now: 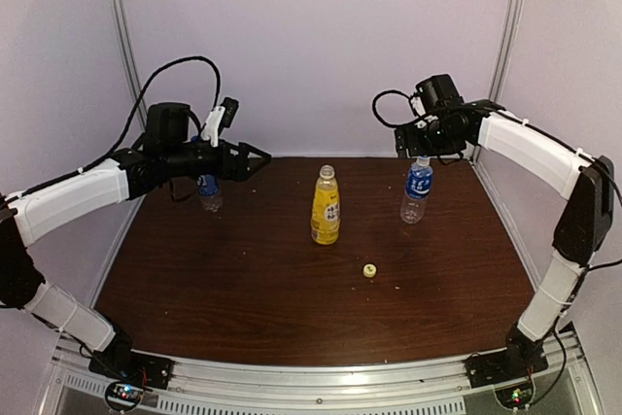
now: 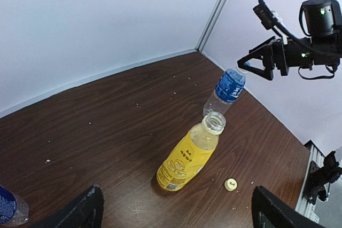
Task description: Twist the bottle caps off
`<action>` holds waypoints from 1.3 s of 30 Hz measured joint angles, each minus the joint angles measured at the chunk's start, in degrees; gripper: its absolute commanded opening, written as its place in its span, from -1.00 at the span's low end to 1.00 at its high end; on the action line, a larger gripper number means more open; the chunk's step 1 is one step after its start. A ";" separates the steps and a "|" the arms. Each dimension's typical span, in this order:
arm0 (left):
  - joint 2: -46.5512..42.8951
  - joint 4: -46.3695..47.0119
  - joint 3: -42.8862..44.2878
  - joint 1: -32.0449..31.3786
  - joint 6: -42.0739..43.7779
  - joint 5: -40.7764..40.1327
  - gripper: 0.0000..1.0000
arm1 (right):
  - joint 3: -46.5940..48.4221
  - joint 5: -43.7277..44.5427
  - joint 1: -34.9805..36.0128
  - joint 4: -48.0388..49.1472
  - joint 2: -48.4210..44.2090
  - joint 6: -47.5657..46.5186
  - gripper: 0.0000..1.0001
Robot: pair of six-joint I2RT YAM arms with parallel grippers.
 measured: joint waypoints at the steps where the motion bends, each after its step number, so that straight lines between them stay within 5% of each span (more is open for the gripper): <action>1: 0.00 -0.02 0.00 0.00 -0.02 0.00 0.95 | 0.13 -0.02 -0.22 -0.37 0.76 0.02 0.79; 11: 0.02 0.00 0.00 0.00 -0.39 0.70 0.95 | 0.42 0.37 -1.57 -3.04 5.86 -0.13 0.47; 26: 0.70 0.09 0.00 0.00 -0.98 1.22 0.95 | 0.61 0.15 -3.26 -3.39 5.86 -1.62 -0.58; 39: 1.38 2.34 0.00 0.22 -5.35 7.04 0.95 | 0.98 -5.38 -0.85 -6.60 -3.87 -1.90 -0.83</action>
